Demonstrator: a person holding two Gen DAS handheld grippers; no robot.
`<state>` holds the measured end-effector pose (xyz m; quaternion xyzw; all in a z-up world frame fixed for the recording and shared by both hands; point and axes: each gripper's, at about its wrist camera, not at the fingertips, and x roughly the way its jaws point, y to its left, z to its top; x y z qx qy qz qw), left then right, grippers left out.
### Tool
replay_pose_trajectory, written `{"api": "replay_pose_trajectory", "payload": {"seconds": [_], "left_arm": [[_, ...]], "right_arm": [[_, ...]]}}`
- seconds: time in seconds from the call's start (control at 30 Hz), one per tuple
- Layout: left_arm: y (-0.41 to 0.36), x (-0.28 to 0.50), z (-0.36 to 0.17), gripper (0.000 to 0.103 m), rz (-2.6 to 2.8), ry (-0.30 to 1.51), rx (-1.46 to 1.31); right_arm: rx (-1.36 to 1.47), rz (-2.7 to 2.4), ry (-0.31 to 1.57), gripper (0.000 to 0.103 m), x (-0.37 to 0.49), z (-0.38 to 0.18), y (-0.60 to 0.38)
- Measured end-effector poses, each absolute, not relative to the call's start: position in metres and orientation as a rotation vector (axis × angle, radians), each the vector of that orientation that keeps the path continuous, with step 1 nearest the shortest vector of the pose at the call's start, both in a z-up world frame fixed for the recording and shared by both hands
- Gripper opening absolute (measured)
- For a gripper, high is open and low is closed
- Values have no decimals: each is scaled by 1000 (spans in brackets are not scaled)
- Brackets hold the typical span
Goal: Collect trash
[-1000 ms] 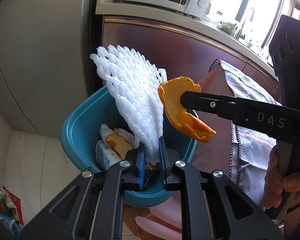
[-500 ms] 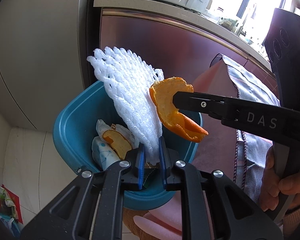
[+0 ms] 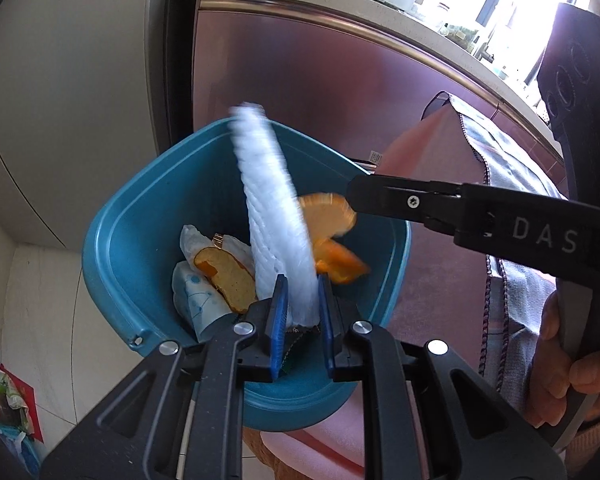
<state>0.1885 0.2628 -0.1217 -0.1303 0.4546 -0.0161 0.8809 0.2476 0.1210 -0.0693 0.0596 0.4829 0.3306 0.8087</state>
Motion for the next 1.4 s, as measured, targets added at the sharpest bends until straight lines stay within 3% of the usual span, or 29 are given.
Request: {"api": "replay_pose_trajectory", "payload": {"seconds": [0.1, 0.3, 0.47, 0.6, 0.73, 0.9, 1.0, 1.07, 1.17, 1.3, 1.4], "left_arm": [[263, 190, -126, 15, -42, 958, -276], [262, 189, -130, 26, -37, 964, -265], [263, 178, -124, 38, -4, 937, -234], [267, 165, -112, 44, 19, 892, -218], [268, 149, -97, 45, 36, 835, -205], [262, 121, -71, 56, 47, 727, -174], [254, 103, -53, 66, 46, 648, -154], [248, 87, -42, 79, 40, 592, -141], [232, 64, -27, 95, 39, 503, -114], [208, 43, -13, 97, 45, 421, -83], [191, 30, -5, 97, 55, 370, -60]], "right_arm": [[133, 708, 1031, 9, 247, -70, 119], [155, 702, 1023, 11, 244, -70, 109], [156, 700, 1000, 24, 234, -65, 100], [171, 708, 977, 27, 226, -58, 90], [181, 712, 935, 43, 214, -47, 76], [158, 709, 853, 55, 186, -30, 53], [140, 685, 769, 67, 162, -18, 35], [123, 657, 716, 78, 146, -12, 20], [95, 602, 643, 87, 123, -5, -1], [70, 526, 555, 96, 92, 1, -26], [44, 452, 481, 96, 63, 3, -44]]}}
